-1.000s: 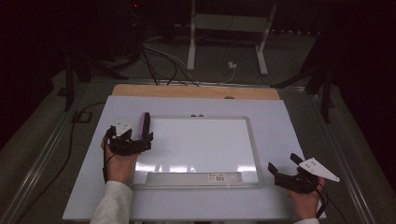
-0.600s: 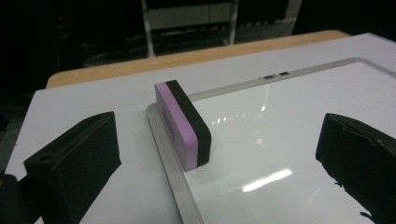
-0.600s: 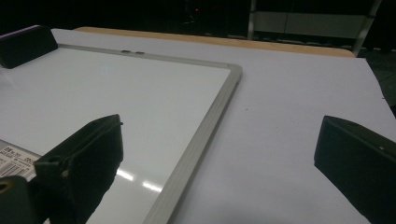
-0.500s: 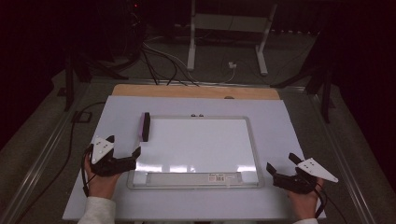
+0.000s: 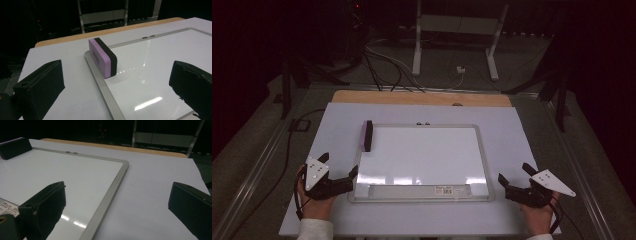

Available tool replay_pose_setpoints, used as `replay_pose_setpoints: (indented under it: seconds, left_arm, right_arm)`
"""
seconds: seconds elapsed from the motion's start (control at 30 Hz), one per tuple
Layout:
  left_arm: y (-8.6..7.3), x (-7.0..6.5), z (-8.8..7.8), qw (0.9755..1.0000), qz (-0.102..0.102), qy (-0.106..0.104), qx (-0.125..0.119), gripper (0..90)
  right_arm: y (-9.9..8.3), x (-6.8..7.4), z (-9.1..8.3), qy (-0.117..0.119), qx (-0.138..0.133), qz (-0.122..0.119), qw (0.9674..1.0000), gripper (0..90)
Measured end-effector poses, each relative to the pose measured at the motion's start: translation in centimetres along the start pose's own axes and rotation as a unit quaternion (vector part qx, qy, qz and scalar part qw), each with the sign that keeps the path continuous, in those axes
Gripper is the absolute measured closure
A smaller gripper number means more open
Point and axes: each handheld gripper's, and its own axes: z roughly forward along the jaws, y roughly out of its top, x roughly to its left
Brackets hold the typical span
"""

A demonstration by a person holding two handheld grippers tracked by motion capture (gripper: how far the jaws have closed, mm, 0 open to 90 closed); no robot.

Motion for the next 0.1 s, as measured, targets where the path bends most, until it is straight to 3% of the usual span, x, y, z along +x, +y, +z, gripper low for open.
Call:
replay_pose_setpoints:
  seconds: [0.1]
  left_arm:
    - [0.06,0.24,-0.4,1.0,-0.004,0.003,-0.008,0.6]
  right_arm:
    - [-0.01,-0.05,-0.07,-0.002,-0.001,0.0,1.0,2.0]
